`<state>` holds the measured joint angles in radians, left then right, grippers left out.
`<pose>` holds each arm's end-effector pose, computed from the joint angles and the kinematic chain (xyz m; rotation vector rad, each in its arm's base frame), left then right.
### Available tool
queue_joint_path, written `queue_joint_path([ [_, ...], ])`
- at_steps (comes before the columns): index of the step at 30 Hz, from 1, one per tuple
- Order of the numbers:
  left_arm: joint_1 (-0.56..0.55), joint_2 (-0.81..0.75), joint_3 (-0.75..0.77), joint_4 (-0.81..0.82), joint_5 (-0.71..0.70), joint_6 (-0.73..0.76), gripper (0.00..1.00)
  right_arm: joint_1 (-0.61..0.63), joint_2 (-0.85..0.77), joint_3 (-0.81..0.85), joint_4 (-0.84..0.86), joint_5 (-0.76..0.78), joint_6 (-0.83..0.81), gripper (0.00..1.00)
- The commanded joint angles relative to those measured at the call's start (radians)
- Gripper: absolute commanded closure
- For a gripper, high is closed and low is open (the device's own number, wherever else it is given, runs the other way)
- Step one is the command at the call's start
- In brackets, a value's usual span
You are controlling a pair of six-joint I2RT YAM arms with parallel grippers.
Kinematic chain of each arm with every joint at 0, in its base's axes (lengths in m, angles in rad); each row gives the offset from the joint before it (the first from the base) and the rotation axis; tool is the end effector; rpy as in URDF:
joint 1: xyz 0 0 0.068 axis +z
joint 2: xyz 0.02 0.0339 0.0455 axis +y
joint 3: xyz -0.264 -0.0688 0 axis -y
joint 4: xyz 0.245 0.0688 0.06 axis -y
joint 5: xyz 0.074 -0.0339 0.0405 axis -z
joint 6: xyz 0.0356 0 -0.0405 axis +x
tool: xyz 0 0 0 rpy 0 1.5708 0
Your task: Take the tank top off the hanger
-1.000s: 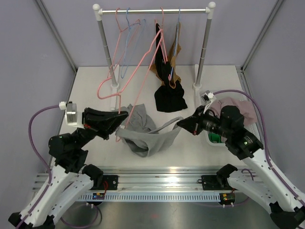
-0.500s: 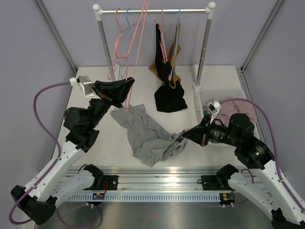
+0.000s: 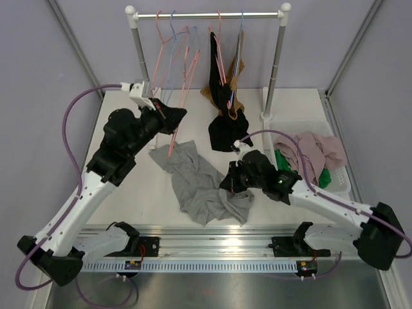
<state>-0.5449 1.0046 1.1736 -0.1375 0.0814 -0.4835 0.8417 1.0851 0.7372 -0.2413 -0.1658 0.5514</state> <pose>0.1860 -0.1161 0.4401 0.1167 1.6019 -0.8714 0.1543 0.1816 0.2592 -0.4371 2.2783 0.9423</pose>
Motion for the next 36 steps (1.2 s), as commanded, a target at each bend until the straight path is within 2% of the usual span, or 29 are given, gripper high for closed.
queue_joint_path([
  [1, 0.022, 0.058, 0.124, -0.108, -0.025, -0.013, 1.00, 0.031, 0.122, 0.074, 0.131, 0.160, 0.062, 0.97],
  [2, 0.028, 0.072, 0.138, -0.117, -0.023, -0.021, 1.00, 0.054, 0.180, 0.099, 0.140, 0.160, 0.068, 0.94],
  [3, 0.034, 0.092, 0.162, -0.119, -0.020, -0.033, 1.00, 0.065, 0.205, 0.112, 0.152, 0.160, 0.073, 0.87],
  [4, 0.045, 0.106, 0.175, -0.120, -0.019, -0.040, 1.00, 0.069, 0.225, 0.125, 0.149, 0.157, 0.071, 0.56],
  [7, 0.059, 0.161, 0.249, -0.138, -0.002, -0.058, 1.00, 0.073, 0.210, 0.140, 0.132, 0.184, 0.073, 0.01],
  [11, 0.083, 0.265, 0.368, -0.160, 0.033, -0.069, 1.00, 0.073, 0.035, 0.113, 0.064, 0.262, 0.061, 0.01],
  [17, 0.141, 0.446, 0.579, -0.183, 0.089, -0.098, 1.00, 0.073, -0.146, 0.085, -0.015, 0.261, 0.061, 0.00],
  [22, 0.181, 0.577, 0.708, -0.186, 0.110, -0.121, 1.00, 0.073, -0.220, 0.073, -0.042, 0.226, 0.053, 0.00],
  [26, 0.223, 0.696, 0.810, -0.166, 0.135, -0.159, 1.00, 0.074, -0.248, 0.025, -0.001, 0.170, 0.042, 0.01],
  [30, 0.260, 0.750, 0.836, -0.160, 0.176, -0.213, 1.00, 0.073, -0.223, -0.002, 0.017, 0.120, 0.044, 0.01],
  [36, 0.269, 0.707, 0.724, -0.122, 0.167, -0.214, 1.00, 0.073, -0.153, -0.013, 0.065, 0.060, 0.022, 0.00],
])
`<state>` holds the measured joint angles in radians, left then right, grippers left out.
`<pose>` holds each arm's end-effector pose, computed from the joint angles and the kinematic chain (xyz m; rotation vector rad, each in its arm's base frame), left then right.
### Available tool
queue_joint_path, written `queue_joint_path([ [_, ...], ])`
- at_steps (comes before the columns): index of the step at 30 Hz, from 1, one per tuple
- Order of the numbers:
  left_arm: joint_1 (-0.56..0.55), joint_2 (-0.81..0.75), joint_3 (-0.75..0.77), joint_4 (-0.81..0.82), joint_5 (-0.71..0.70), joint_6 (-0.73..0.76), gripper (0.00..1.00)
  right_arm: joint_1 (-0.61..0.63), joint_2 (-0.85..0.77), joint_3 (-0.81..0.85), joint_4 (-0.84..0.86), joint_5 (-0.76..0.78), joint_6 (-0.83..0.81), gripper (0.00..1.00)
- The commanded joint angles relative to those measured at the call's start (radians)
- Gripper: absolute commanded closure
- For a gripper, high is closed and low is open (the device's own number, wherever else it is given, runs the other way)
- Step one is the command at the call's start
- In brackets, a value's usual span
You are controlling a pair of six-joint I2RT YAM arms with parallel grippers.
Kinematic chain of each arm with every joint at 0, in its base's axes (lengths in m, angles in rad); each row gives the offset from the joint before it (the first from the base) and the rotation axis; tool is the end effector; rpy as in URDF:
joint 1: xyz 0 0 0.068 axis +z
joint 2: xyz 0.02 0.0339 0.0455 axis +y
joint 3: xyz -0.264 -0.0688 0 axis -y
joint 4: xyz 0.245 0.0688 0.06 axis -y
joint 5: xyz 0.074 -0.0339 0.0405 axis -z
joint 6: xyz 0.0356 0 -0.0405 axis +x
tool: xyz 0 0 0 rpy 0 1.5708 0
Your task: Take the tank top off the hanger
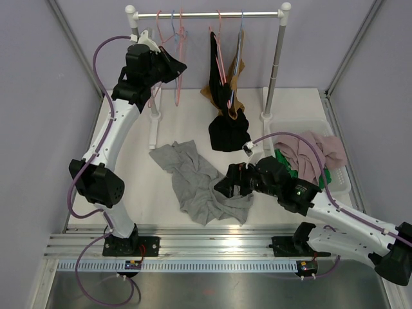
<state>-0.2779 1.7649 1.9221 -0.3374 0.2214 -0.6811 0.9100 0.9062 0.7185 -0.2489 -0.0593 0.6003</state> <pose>0.3926 -0.1201 0.4507 -0.1996 1.8221 -0.8825 0.1262 0.1658 0.2882 -0.3733 2.1270 0.9891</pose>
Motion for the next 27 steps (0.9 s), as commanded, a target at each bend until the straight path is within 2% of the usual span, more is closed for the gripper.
queue_joint_path([
  [1, 0.005, -0.068, -0.047, 0.077, 0.023, -0.017, 1.00, 0.006, 0.067, 0.027, 0.068, -0.060, -0.037, 0.00],
  [2, 0.012, -0.074, -0.057, 0.075, 0.013, -0.020, 0.99, 0.009, 0.092, 0.039, 0.045, -0.057, -0.040, 0.00],
  [4, 0.020, -0.090, -0.069, 0.075, 0.009, -0.021, 0.91, 0.023, 0.155, 0.074, 0.024, -0.034, -0.059, 0.00],
  [9, 0.029, -0.120, -0.071, 0.063, 0.007, -0.023, 0.85, 0.033, 0.269, 0.104, 0.023, 0.021, -0.085, 0.01],
  [14, 0.029, -0.195, -0.124, 0.101, 0.067, -0.047, 0.64, 0.036, 0.393, 0.145, 0.043, 0.047, -0.092, 0.01],
  [19, 0.029, -0.313, -0.192, 0.123, 0.116, -0.057, 0.48, 0.036, 0.496, 0.225, 0.034, 0.053, -0.160, 0.00],
  [22, 0.029, -0.424, -0.239, 0.098, 0.139, -0.017, 0.33, 0.039, 0.581, 0.286, 0.005, 0.084, -0.214, 0.01],
  [23, 0.029, -0.452, -0.251, 0.083, 0.141, 0.012, 0.14, 0.041, 0.603, 0.303, -0.004, 0.088, -0.233, 0.00],
  [24, 0.029, -0.488, -0.267, 0.057, 0.145, 0.029, 0.01, 0.044, 0.626, 0.318, -0.012, 0.095, -0.243, 0.01],
  [27, 0.029, -0.626, -0.342, -0.004, 0.122, 0.081, 0.01, 0.065, 0.733, 0.375, -0.026, 0.131, -0.286, 0.00],
])
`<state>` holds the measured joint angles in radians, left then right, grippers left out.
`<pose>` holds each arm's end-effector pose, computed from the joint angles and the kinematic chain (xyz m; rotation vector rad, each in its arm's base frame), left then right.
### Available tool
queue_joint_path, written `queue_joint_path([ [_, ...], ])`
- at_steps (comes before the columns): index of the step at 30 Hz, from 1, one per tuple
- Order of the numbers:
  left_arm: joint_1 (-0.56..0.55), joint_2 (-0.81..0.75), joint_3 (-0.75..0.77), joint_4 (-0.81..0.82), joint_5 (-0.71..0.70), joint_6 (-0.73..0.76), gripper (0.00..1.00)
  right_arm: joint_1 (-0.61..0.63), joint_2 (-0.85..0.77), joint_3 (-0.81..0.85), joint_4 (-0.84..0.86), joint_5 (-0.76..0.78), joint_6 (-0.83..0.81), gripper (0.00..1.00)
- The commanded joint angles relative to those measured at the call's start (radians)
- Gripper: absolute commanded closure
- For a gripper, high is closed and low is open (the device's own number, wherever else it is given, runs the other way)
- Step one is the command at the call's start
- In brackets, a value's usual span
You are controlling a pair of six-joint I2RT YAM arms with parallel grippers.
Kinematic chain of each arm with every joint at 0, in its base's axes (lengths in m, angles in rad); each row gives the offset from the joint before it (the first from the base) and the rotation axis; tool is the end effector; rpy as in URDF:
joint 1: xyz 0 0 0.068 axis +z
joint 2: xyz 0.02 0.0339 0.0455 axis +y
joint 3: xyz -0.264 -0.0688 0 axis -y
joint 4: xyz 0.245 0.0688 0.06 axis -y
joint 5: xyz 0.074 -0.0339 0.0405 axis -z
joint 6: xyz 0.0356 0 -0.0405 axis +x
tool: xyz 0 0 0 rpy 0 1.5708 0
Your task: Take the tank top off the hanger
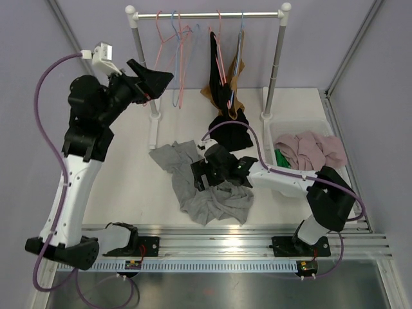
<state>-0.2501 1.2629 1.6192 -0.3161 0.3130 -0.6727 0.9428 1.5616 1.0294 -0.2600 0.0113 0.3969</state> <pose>0.2458 -0.0741 0.5111 -0.0782 1.6125 -0.9634 0.1978 0.2717 0.2268 -0.6563 2.3655 0.6144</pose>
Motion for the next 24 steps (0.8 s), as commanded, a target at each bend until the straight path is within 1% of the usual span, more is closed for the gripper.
queue_joint_path([
  [1, 0.002, -0.161, -0.065, -0.035, 0.012, 0.082, 0.01, 0.036, 0.101, 0.093, -0.022, 0.091, -0.093, 0.01],
  [2, 0.002, -0.247, -0.124, -0.046, -0.001, 0.097, 0.01, 0.042, 0.124, 0.109, -0.027, 0.110, -0.117, 0.00],
  [4, 0.002, -0.337, -0.194, -0.049, -0.028, 0.102, 0.01, 0.053, 0.194, 0.151, -0.041, 0.174, -0.138, 0.01],
  [5, 0.002, -0.417, -0.256, -0.055, -0.043, 0.111, 0.01, 0.056, 0.218, 0.165, -0.045, 0.188, -0.153, 0.01],
  [7, 0.002, -0.496, -0.306, -0.093, -0.070, 0.122, 0.01, 0.063, 0.279, 0.202, -0.061, 0.246, -0.153, 0.00],
  [8, 0.002, -0.561, -0.335, -0.116, -0.086, 0.146, 0.01, 0.068, 0.294, 0.210, -0.068, 0.263, -0.155, 0.00],
  [9, 0.002, -0.589, -0.347, -0.168, -0.100, 0.157, 0.01, 0.071, 0.320, 0.215, -0.070, 0.279, -0.153, 0.00],
  [10, 0.002, -0.614, -0.355, -0.199, -0.138, 0.183, 0.01, 0.077, 0.328, 0.219, -0.071, 0.295, -0.155, 0.02],
  [11, 0.002, -0.641, -0.361, -0.222, -0.155, 0.196, 0.01, 0.079, 0.339, 0.219, -0.068, 0.294, -0.155, 0.06],
  [12, 0.002, -0.687, -0.376, -0.266, -0.167, 0.208, 0.01, 0.079, 0.356, 0.219, -0.068, 0.297, -0.155, 0.14],
  [14, 0.002, -0.735, -0.398, -0.303, -0.184, 0.249, 0.01, 0.079, 0.374, 0.221, -0.070, 0.277, -0.165, 0.34],
  [15, 0.002, -0.782, -0.428, -0.328, -0.187, 0.265, 0.01, 0.079, 0.383, 0.222, -0.073, 0.276, -0.165, 0.42],
  [16, 0.002, -0.806, -0.450, -0.339, -0.204, 0.280, 0.01, 0.079, 0.384, 0.219, -0.077, 0.257, -0.170, 0.63],
  [17, 0.002, -0.829, -0.472, -0.345, -0.216, 0.309, 0.01, 0.085, 0.380, 0.215, -0.073, 0.254, -0.176, 0.72],
  [18, 0.002, -0.858, -0.495, -0.354, -0.235, 0.324, 0.01, 0.086, 0.374, 0.210, -0.071, 0.254, -0.178, 0.91],
  [19, 0.002, -0.905, -0.552, -0.356, -0.289, 0.346, 0.01, 0.086, 0.345, 0.199, -0.074, 0.257, -0.176, 1.00],
  [20, 0.002, -0.931, -0.577, -0.362, -0.308, 0.354, 0.01, 0.088, 0.325, 0.193, -0.071, 0.257, -0.171, 1.00],
  [22, 0.002, -0.994, -0.660, -0.370, -0.406, 0.370, 0.01, 0.088, 0.240, 0.175, -0.082, 0.259, -0.165, 1.00],
  [24, 0.002, -1.030, -0.714, -0.367, -0.443, 0.377, 0.01, 0.088, 0.168, 0.169, -0.103, 0.274, -0.142, 1.00],
])
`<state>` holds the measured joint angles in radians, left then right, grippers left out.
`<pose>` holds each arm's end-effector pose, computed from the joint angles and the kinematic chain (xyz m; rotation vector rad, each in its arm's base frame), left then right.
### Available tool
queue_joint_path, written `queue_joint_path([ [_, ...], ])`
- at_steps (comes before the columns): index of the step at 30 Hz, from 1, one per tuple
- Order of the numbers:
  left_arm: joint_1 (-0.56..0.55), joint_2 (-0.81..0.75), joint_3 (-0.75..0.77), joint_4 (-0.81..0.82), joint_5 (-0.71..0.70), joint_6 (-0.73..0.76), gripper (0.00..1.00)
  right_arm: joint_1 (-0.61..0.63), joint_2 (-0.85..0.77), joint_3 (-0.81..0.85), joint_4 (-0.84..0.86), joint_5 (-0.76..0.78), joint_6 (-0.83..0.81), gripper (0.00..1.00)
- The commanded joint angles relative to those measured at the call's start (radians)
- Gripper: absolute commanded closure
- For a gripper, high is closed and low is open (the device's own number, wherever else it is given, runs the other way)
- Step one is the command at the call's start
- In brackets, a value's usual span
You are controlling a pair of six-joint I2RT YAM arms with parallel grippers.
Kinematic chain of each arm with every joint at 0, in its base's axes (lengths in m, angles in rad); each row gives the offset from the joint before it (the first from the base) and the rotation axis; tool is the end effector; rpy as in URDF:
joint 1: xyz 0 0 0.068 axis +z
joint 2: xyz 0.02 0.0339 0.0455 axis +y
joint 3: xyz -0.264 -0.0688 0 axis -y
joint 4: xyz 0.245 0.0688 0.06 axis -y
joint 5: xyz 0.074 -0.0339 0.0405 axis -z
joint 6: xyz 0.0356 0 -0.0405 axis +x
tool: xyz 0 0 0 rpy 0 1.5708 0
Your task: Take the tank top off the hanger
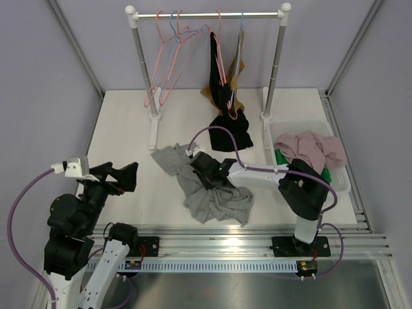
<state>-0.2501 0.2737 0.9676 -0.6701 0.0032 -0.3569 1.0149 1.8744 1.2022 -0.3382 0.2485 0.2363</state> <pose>0.0246 -0.0064 0.3903 -0.0811 1.5649 -0.4820 0.2110 0.3230 0.1679 -0.8800 2.3857 0.1710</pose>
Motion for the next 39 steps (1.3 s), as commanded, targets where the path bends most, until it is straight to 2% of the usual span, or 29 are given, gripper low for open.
queue_joint_path([
  [1, 0.002, -0.074, -0.084, -0.010, -0.164, 0.059, 0.01, 0.016, -0.220, -0.006, -0.059, 0.067, 0.026, 1.00],
  [5, 0.002, -0.137, -0.200, 0.018, -0.221, 0.042, 0.01, 0.016, -0.404, 0.006, -0.169, 0.168, 0.086, 1.00],
  [12, 0.002, -0.154, -0.205, 0.012, -0.190, 0.050, 0.01, 0.014, -0.664, 0.175, -0.456, 0.378, 0.135, 1.00],
  [16, 0.002, -0.172, -0.207, 0.009, -0.198, 0.047, 0.01, -0.010, -0.733, 0.322, -0.635, 0.495, 0.152, 1.00],
  [19, 0.002, -0.189, -0.213, 0.014, -0.200, 0.047, 0.01, -0.091, -0.733, 0.462, -0.750, 0.545, 0.144, 1.00],
  [23, 0.002, -0.194, -0.216, 0.012, -0.204, 0.045, 0.01, -0.298, -0.699, 0.560, -0.791, 0.520, 0.057, 1.00],
  [24, 0.002, -0.192, -0.216, 0.012, -0.203, 0.044, 0.01, -0.390, -0.681, 0.588, -0.789, 0.477, 0.043, 1.00],
  [26, 0.002, -0.189, -0.216, 0.012, -0.206, 0.044, 0.01, -0.491, -0.663, 0.596, -0.760, 0.422, 0.002, 1.00],
  [27, 0.002, -0.186, -0.214, 0.012, -0.204, 0.044, 0.01, -0.540, -0.637, 0.596, -0.743, 0.352, -0.006, 1.00],
  [28, 0.002, -0.182, -0.217, 0.012, -0.201, 0.044, 0.01, -0.652, -0.624, 0.594, -0.711, 0.301, -0.014, 1.00],
  [30, 0.002, -0.174, -0.217, 0.017, -0.189, 0.047, 0.01, -0.749, -0.568, 0.585, -0.665, 0.182, -0.026, 1.00],
  [34, 0.002, -0.154, -0.217, 0.018, -0.166, 0.053, 0.01, -0.979, -0.451, 0.493, -0.578, 0.042, 0.007, 1.00],
  [39, 0.002, -0.152, -0.217, 0.018, -0.166, 0.053, 0.01, -1.067, -0.266, 0.249, -0.443, -0.027, 0.104, 0.95],
])
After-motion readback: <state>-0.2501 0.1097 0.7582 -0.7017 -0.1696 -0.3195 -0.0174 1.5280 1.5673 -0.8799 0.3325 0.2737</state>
